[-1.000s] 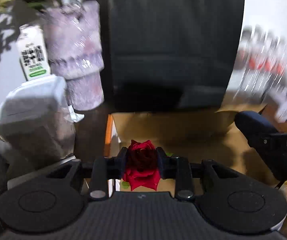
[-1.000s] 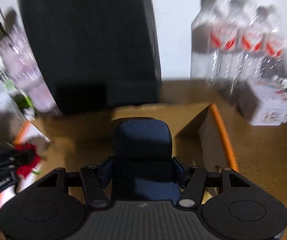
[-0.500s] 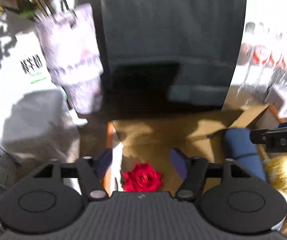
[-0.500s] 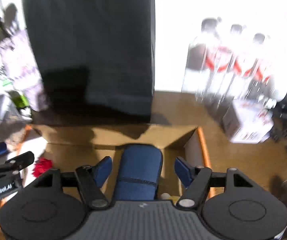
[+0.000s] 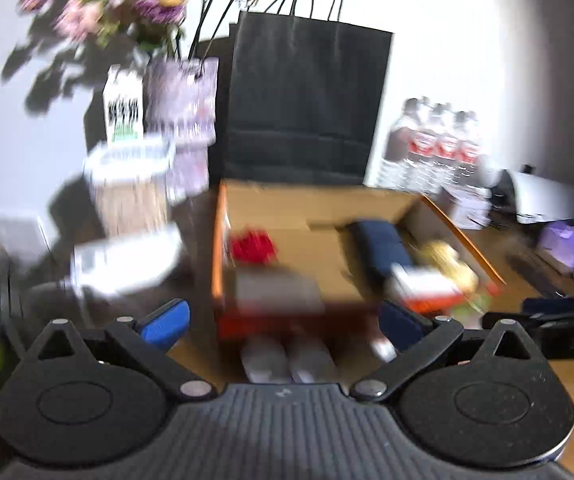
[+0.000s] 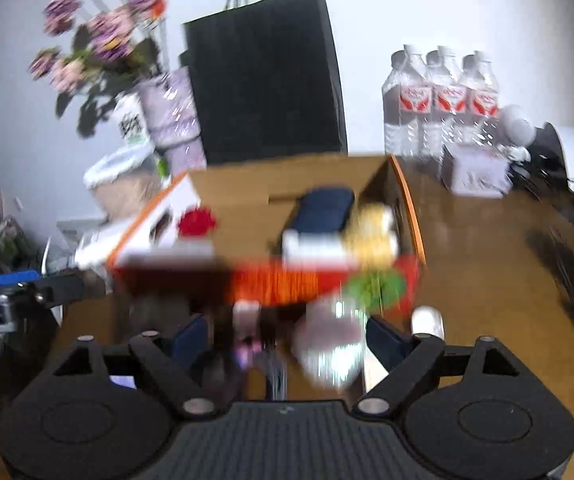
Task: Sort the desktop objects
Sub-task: 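Grasp the beige item with the left tool while the right tool grasps the yellow-white cube, then carry the beige item and cube into the box and open both tools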
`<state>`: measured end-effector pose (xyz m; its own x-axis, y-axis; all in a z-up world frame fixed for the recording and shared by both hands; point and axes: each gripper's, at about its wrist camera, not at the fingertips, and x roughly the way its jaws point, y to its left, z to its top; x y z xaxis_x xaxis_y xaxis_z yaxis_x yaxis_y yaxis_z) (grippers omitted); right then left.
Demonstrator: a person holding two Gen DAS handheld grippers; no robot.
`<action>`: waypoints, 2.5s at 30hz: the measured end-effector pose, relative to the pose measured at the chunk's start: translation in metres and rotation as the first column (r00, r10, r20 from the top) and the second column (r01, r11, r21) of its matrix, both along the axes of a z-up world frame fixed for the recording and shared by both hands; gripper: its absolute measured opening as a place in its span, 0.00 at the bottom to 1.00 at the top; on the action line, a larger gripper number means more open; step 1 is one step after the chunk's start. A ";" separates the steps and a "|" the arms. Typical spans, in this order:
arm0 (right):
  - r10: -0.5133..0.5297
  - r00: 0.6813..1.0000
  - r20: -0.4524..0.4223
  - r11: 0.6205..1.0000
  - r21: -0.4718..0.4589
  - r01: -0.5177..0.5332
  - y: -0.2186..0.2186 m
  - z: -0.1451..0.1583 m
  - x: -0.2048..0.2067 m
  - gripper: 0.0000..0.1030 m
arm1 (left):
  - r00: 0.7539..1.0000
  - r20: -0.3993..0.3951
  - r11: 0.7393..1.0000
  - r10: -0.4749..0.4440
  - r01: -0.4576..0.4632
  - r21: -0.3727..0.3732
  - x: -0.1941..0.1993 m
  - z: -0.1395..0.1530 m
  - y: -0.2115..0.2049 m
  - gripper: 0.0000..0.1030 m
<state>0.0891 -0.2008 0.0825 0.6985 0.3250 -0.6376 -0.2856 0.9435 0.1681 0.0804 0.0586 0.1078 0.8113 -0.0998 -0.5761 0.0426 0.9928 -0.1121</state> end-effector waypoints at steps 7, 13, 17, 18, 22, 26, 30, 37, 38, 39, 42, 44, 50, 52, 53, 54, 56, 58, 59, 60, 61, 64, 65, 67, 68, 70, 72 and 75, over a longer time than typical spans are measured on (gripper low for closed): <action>0.029 0.996 -0.084 0.999 -0.011 -0.030 0.001 -0.056 -0.080 0.86 | 0.996 -0.018 0.991 0.085 -0.083 0.100 -0.100 -0.070 -0.022 1.00; -0.047 0.976 0.211 0.998 0.052 0.037 -0.015 -0.042 -0.135 1.00 | 0.999 0.032 0.994 0.019 -0.023 0.108 -0.138 -0.075 -0.033 1.00; 0.053 0.991 0.124 0.998 0.039 -0.058 -0.009 -0.049 -0.127 1.00 | 0.998 0.058 0.989 0.030 -0.038 0.142 -0.133 -0.073 -0.036 1.00; 0.046 0.990 0.135 0.998 0.042 -0.052 -0.010 -0.050 -0.126 1.00 | 0.998 0.051 0.991 0.032 -0.038 0.130 -0.129 -0.073 -0.036 1.00; 0.003 0.989 0.150 0.999 -0.032 0.002 -0.009 -0.050 -0.114 0.93 | 0.999 0.027 0.995 0.024 -0.027 0.097 -0.118 -0.080 -0.035 1.00; -0.008 0.990 0.142 0.999 -0.048 0.015 -0.019 -0.052 -0.091 0.86 | 0.999 0.004 0.994 0.033 -0.033 0.101 -0.100 -0.084 -0.033 1.00; -0.057 0.986 0.157 0.996 -0.054 0.066 -0.037 -0.054 -0.069 0.86 | 1.000 -0.001 0.997 0.018 -0.017 0.074 -0.076 -0.084 -0.030 1.00; -0.072 0.988 0.139 0.994 -0.074 0.083 -0.053 -0.053 -0.023 0.81 | 0.999 0.036 0.997 -0.038 0.035 0.063 -0.016 -0.072 -0.026 1.00; -0.073 0.987 0.142 0.992 -0.091 0.086 -0.052 -0.053 -0.019 0.80 | 0.998 0.041 0.997 -0.050 0.047 0.063 -0.007 -0.070 -0.025 0.99; -0.069 0.988 0.140 0.991 -0.103 0.084 -0.051 -0.053 -0.015 0.80 | 0.998 0.040 0.997 -0.058 0.055 0.062 0.001 -0.069 -0.026 0.97; -0.058 0.991 0.123 0.991 -0.114 0.072 -0.049 -0.057 -0.007 0.70 | 0.996 0.011 0.995 -0.090 0.089 0.055 0.023 -0.070 -0.031 0.86; -0.053 0.993 0.104 0.992 -0.109 0.065 -0.048 -0.062 -0.002 0.67 | 0.992 0.003 0.990 -0.130 0.130 0.063 0.027 -0.073 -0.040 0.84; -0.039 0.998 0.052 0.992 -0.116 0.045 -0.045 -0.075 0.006 0.37 | 0.960 -0.032 0.956 -0.279 0.281 0.080 0.028 -0.090 -0.060 0.68; -0.041 0.998 0.054 0.992 -0.115 0.047 -0.045 -0.077 0.005 0.37 | 0.961 -0.078 0.963 -0.264 0.267 0.025 0.035 -0.094 -0.056 0.51; -0.040 0.998 0.052 0.992 -0.114 0.046 -0.044 -0.077 0.004 0.37 | 0.961 -0.086 0.965 -0.263 0.263 -0.011 0.036 -0.094 -0.052 0.38; -0.041 0.998 0.051 0.993 -0.108 0.046 -0.045 -0.076 0.003 0.37 | 0.960 -0.092 0.965 -0.264 0.262 -0.029 0.036 -0.092 -0.052 0.32; -0.039 0.998 0.057 0.995 -0.094 0.045 -0.047 -0.074 -0.002 0.37 | 0.964 -0.085 0.968 -0.252 0.251 -0.015 0.031 -0.088 -0.053 0.23; -0.038 0.997 0.064 0.996 -0.081 0.043 -0.050 -0.070 -0.009 0.36 | 0.970 -0.071 0.972 -0.234 0.234 -0.015 0.023 -0.084 -0.052 0.12; -0.039 0.997 0.069 0.996 -0.077 0.044 -0.051 -0.067 -0.013 0.36 | 0.972 -0.063 0.974 -0.225 0.223 -0.026 0.019 -0.081 -0.049 0.10; -0.039 0.996 0.075 0.996 -0.074 0.045 -0.053 -0.065 -0.018 0.36 | 0.975 -0.056 0.977 -0.214 0.212 -0.041 0.018 -0.077 -0.048 0.10; -0.040 0.996 0.079 0.996 -0.070 0.046 -0.054 -0.063 -0.023 0.36 | 0.978 -0.043 0.978 -0.204 0.201 -0.059 0.012 -0.073 -0.044 0.08; -0.035 0.995 0.089 0.997 -0.062 0.041 -0.058 -0.057 -0.039 0.36 | 0.983 -0.001 0.979 -0.183 0.182 -0.087 -0.003 -0.059 -0.038 0.07; -0.032 0.995 0.093 0.997 -0.061 0.037 -0.059 -0.055 -0.044 0.36 | 0.984 0.007 0.980 -0.178 0.178 -0.089 -0.008 -0.055 -0.037 0.07; -0.027 0.994 0.105 0.998 -0.058 0.033 -0.060 -0.050 -0.056 0.36 | 0.987 0.018 0.983 -0.161 0.162 -0.085 -0.018 -0.047 -0.037 0.07; -0.024 0.993 0.113 0.998 -0.059 0.030 -0.061 -0.047 -0.061 0.36 | 0.987 0.025 0.984 -0.156 0.158 -0.085 -0.023 -0.044 -0.037 0.07; -0.018 0.992 0.122 0.998 -0.061 0.026 -0.064 -0.043 -0.072 0.36 | 0.989 0.039 0.985 -0.146 0.149 -0.086 -0.033 -0.037 -0.035 0.07; -0.016 0.992 0.128 0.998 -0.064 0.025 -0.066 -0.040 -0.081 0.36 | 0.991 0.042 0.988 -0.129 0.132 -0.083 -0.040 -0.033 -0.033 0.07; -0.015 0.991 0.136 0.998 -0.058 0.023 -0.069 -0.036 -0.094 0.36 | 0.993 0.041 0.991 -0.109 0.111 -0.075 -0.049 -0.030 -0.030 0.07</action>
